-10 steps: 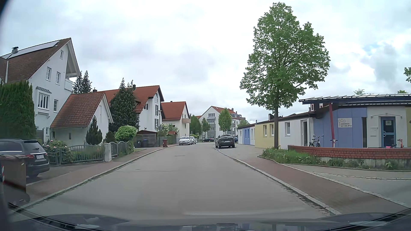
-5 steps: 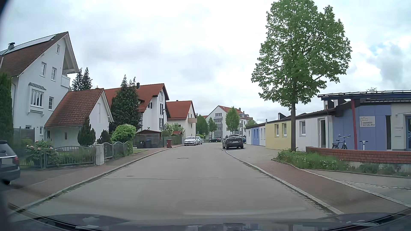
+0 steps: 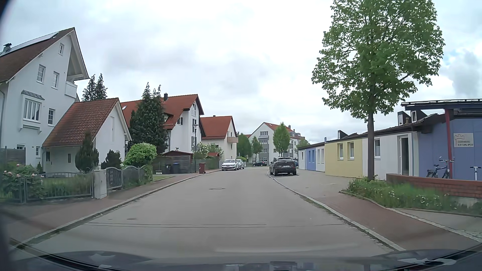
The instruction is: Follow the waypoints while adhering to traffic rules and regulations
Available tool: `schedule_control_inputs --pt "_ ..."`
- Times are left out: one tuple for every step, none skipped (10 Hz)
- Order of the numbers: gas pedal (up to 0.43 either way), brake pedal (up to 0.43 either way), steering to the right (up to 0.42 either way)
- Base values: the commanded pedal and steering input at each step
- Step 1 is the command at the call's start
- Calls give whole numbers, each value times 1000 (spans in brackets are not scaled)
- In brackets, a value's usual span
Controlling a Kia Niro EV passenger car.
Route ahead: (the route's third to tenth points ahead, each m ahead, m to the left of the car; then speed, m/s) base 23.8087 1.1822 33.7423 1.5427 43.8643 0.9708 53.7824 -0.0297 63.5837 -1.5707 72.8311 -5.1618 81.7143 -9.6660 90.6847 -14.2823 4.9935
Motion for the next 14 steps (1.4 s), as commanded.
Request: schedule_control_inputs --pt "228 6 -11" --pt "228 6 -14" --pt "228 6 -20" --pt "240 6 -25" --pt "240 6 -28" --pt "240 6 -28" --pt "240 6 -28" --pt "240 6 -26" --pt "240 6 -26" --pt "240 6 -25" --pt "240 6 -23" --pt "248 6 -19" --pt "248 6 -17" --pt "248 6 -16"
